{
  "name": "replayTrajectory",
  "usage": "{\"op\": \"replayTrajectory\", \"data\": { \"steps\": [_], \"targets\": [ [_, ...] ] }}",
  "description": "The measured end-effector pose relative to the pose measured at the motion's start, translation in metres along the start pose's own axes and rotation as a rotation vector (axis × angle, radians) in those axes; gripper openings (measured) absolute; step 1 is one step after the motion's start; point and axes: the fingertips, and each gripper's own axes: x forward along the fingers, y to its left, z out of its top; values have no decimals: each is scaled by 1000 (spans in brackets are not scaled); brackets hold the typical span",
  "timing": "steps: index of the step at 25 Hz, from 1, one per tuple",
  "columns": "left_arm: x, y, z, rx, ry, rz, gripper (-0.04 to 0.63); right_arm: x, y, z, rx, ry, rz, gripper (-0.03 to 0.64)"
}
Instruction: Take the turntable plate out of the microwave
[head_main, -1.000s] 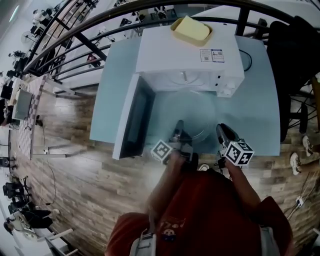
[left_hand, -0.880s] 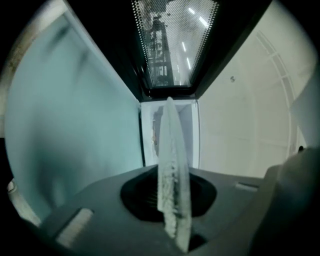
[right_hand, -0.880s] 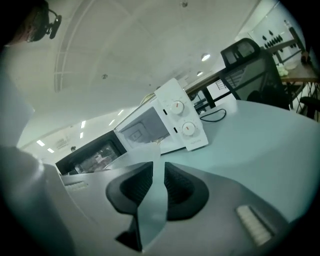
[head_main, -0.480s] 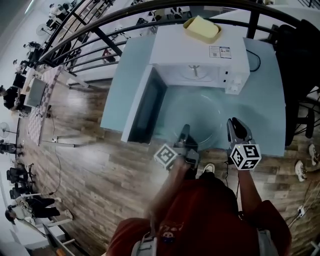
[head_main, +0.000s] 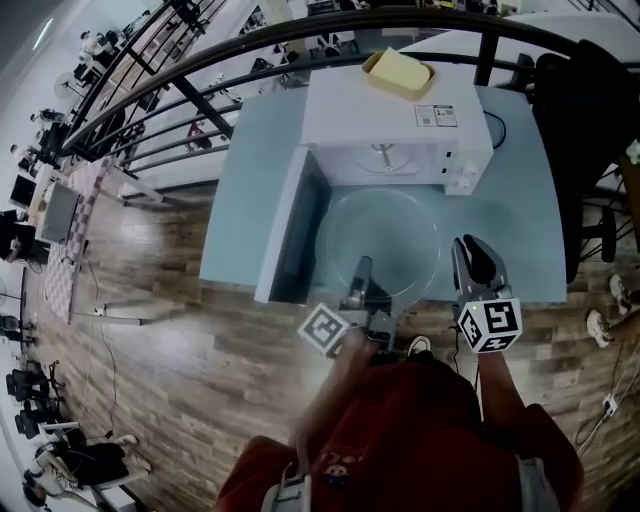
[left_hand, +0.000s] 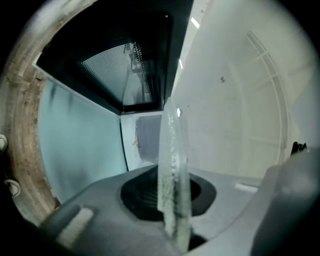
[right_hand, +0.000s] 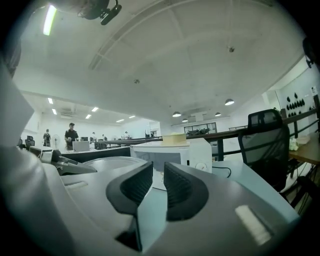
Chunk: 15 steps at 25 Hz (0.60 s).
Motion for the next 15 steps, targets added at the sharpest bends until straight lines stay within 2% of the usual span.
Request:
{"op": "replayTrajectory", "data": {
  "steps": [7, 15],
  "targets": [
    [-4, -28, 19, 18, 25, -67, 22, -5, 21, 16, -35, -43, -46, 60],
    [-13, -42, 29, 14, 39, -89, 22, -8, 36, 28, -52, -69, -63, 60]
  ]
}}
